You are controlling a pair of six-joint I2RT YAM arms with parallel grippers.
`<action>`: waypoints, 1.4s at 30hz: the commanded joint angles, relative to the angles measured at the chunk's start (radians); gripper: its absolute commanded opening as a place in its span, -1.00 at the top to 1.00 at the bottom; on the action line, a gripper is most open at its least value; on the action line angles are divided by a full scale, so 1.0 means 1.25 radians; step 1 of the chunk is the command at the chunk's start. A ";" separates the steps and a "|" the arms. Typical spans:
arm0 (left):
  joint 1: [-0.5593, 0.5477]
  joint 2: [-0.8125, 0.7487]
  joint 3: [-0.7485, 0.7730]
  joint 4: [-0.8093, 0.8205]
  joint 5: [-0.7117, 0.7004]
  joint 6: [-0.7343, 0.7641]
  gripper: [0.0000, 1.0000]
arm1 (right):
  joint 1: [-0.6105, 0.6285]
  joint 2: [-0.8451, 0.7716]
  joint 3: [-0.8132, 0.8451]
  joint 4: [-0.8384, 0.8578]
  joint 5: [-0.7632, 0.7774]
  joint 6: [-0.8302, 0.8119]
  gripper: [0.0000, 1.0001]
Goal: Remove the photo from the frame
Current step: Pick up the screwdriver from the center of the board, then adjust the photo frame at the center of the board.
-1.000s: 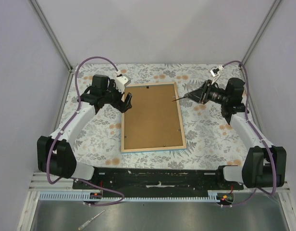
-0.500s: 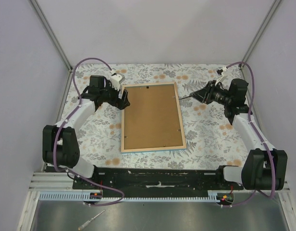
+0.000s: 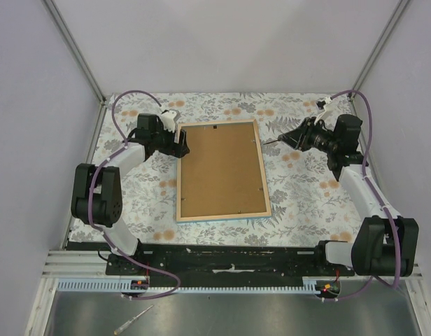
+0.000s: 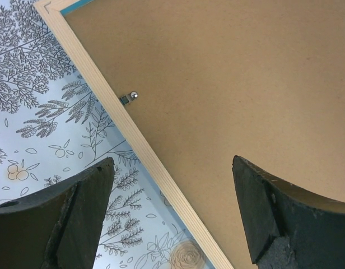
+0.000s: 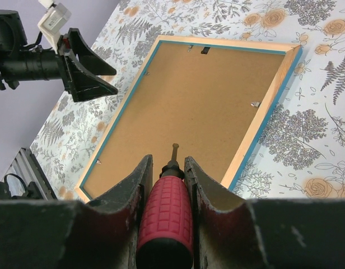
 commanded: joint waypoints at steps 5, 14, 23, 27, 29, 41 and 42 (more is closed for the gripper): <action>0.004 0.059 -0.005 0.060 -0.052 -0.067 -0.67 | -0.002 0.024 0.039 0.017 -0.006 0.011 1.00; 0.004 0.070 -0.022 0.049 -0.043 -0.057 -0.34 | -0.002 0.005 0.038 0.017 -0.009 0.016 1.00; 0.002 0.103 -0.013 0.024 -0.068 -0.043 -0.18 | -0.002 -0.011 0.037 0.017 -0.009 0.021 1.00; 0.004 0.107 -0.012 0.020 -0.075 -0.043 -0.09 | -0.002 -0.020 0.037 0.017 -0.010 0.020 1.00; 0.001 0.109 -0.011 0.016 -0.077 -0.041 -0.06 | -0.002 -0.021 0.037 0.016 -0.010 0.020 1.00; 0.002 0.089 -0.008 -0.041 -0.029 -0.004 0.39 | -0.002 -0.024 0.038 0.014 -0.015 0.018 1.00; 0.002 0.081 -0.010 -0.045 -0.024 -0.003 0.39 | -0.002 -0.025 0.038 0.014 -0.016 0.018 1.00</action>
